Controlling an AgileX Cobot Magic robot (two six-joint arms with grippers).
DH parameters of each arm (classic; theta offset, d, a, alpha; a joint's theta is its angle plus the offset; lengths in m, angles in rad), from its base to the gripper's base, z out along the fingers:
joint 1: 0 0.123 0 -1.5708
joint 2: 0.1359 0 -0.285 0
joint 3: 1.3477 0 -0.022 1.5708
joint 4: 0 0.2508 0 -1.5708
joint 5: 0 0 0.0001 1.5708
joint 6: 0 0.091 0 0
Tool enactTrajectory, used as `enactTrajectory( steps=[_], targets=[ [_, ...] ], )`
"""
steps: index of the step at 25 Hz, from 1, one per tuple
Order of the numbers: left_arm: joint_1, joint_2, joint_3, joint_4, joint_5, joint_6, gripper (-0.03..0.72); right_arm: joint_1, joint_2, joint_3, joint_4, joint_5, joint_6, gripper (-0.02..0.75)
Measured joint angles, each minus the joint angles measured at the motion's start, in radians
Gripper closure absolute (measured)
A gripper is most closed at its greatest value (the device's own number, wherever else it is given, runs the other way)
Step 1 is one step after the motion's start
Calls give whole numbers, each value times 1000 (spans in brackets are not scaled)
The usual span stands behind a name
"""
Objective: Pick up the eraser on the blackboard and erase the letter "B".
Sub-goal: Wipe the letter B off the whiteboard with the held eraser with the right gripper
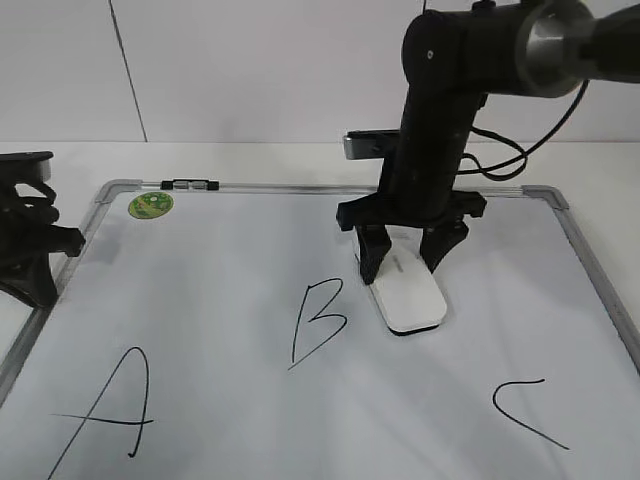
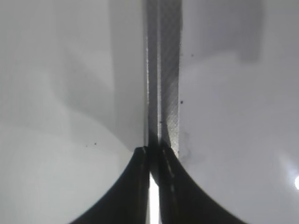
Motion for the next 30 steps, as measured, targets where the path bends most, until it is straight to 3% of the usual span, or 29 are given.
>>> enactTrajectory(
  steps=[9,22,30],
  targets=[
    [2,0,0,-13,10,0,672,76,57,-79,-67,51,15,210],
    [2,0,0,-14,20,0,672,365,69,-85,-23,10,15,210],
    [2,0,0,-14,27,0,672,370,69,-85,-38,10,16,210]
  ],
)
